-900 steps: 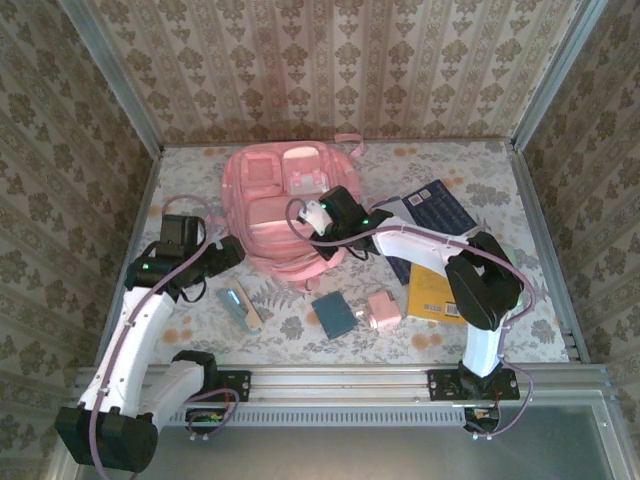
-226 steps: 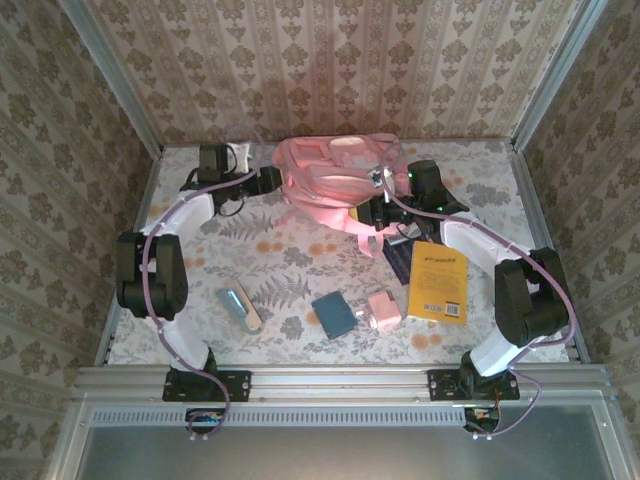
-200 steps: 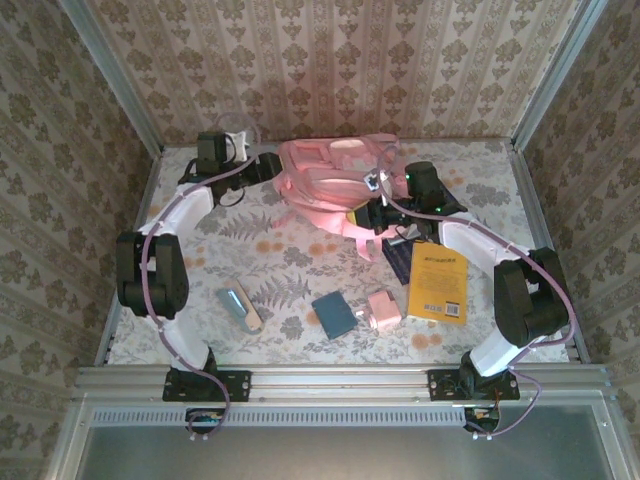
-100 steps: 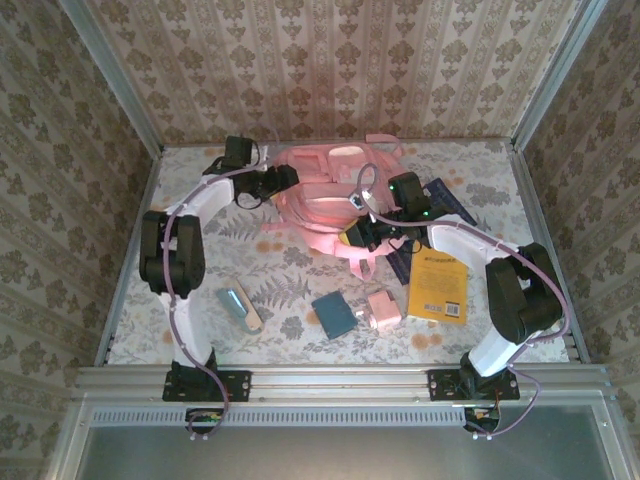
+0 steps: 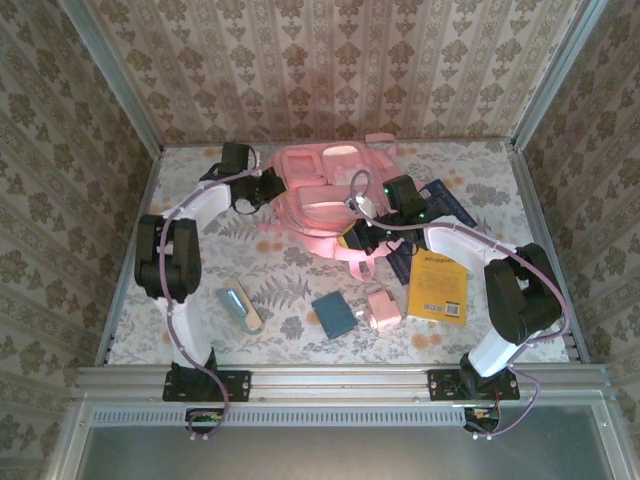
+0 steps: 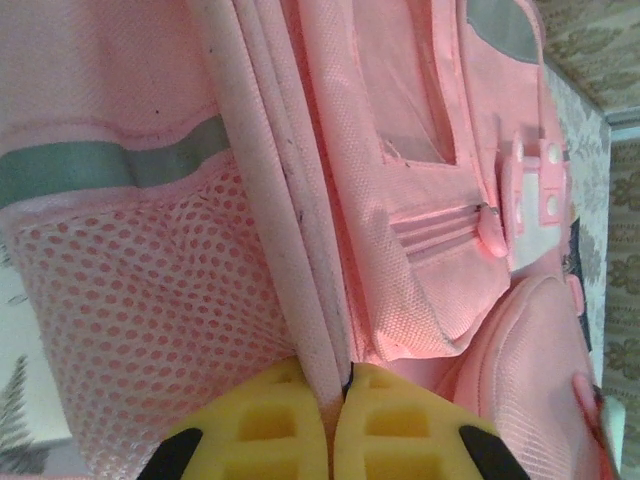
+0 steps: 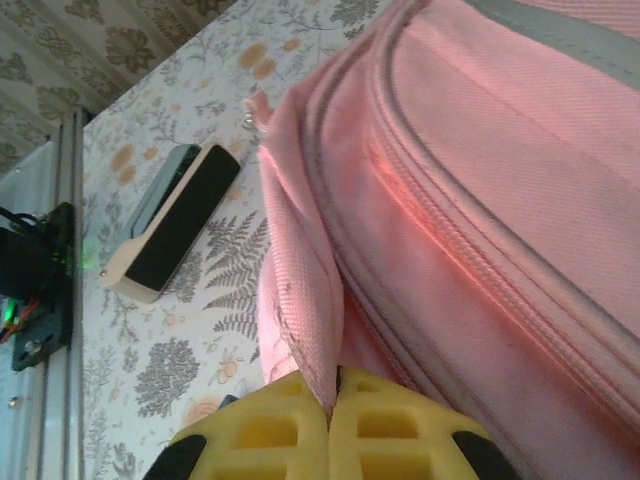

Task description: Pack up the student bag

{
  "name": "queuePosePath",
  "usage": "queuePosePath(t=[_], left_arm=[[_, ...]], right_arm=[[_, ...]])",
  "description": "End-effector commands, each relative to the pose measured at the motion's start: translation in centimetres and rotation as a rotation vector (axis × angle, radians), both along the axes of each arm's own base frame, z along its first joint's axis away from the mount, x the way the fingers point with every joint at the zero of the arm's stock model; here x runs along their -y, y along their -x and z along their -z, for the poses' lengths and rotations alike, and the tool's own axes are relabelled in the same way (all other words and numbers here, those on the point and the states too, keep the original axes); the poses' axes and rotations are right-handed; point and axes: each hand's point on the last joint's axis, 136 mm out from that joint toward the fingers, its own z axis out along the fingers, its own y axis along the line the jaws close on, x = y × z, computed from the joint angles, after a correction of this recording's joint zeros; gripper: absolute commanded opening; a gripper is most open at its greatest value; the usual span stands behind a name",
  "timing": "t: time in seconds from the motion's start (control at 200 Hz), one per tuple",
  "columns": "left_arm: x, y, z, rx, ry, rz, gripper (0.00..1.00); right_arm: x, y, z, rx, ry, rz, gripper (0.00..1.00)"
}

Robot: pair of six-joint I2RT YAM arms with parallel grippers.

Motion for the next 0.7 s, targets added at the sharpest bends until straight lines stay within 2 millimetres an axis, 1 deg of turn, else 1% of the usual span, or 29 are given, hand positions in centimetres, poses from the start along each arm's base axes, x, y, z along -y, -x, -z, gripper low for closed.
queuePosePath(t=[0.0, 0.095, 0.155, 0.225, 0.255, 0.325, 0.39, 0.43, 0.47, 0.515, 0.59, 0.695], left_arm=[[-4.2, -0.8, -4.5, 0.121, 0.024, -0.157, 0.0], [-5.7, 0.4, -5.2, 0.138, 0.03, -0.21, 0.0], [-6.5, 1.3, -5.4, 0.142, 0.036, -0.243, 0.0], [-7.2, 2.3, -5.8, 0.149, 0.054, -0.287, 0.0], [-7.4, 2.8, -5.8, 0.147, 0.061, -0.302, 0.0], [-7.7, 3.8, -6.1, 0.151, 0.08, -0.332, 0.0], [-8.0, 4.7, -6.1, 0.147, 0.095, -0.363, 0.0], [-8.1, 5.4, -5.9, 0.14, 0.101, -0.383, 0.0], [-8.3, 5.8, -5.7, 0.137, 0.107, -0.406, 0.0], [-8.5, 6.4, -5.2, 0.123, 0.112, -0.435, 0.0], [-8.6, 6.9, -4.6, 0.104, 0.128, -0.474, 0.0], [-7.9, 7.3, -4.0, 0.069, 0.166, -0.498, 0.0]], right_arm=[[1.2, -1.9, -3.0, 0.182, 0.023, 0.075, 0.0], [1.7, -2.8, -3.1, 0.221, 0.071, 0.119, 0.0], [2.1, -3.7, -2.9, 0.242, 0.104, 0.162, 0.0], [2.8, -5.1, -2.5, 0.243, 0.156, 0.228, 0.02], [3.2, -6.0, -2.1, 0.238, 0.187, 0.268, 0.06], [4.1, -7.5, -1.1, 0.219, 0.255, 0.346, 0.09], [5.1, -9.0, 0.1, 0.194, 0.328, 0.44, 0.2], [5.5, -9.5, 0.6, 0.182, 0.361, 0.476, 0.23], [6.4, -10.3, 1.3, 0.171, 0.415, 0.546, 0.29], [6.5, -10.3, 1.8, 0.157, 0.453, 0.576, 0.34], [6.0, -9.7, 1.9, 0.171, 0.501, 0.583, 0.39], [5.4, -8.4, 0.9, 0.223, 0.529, 0.61, 0.4]])
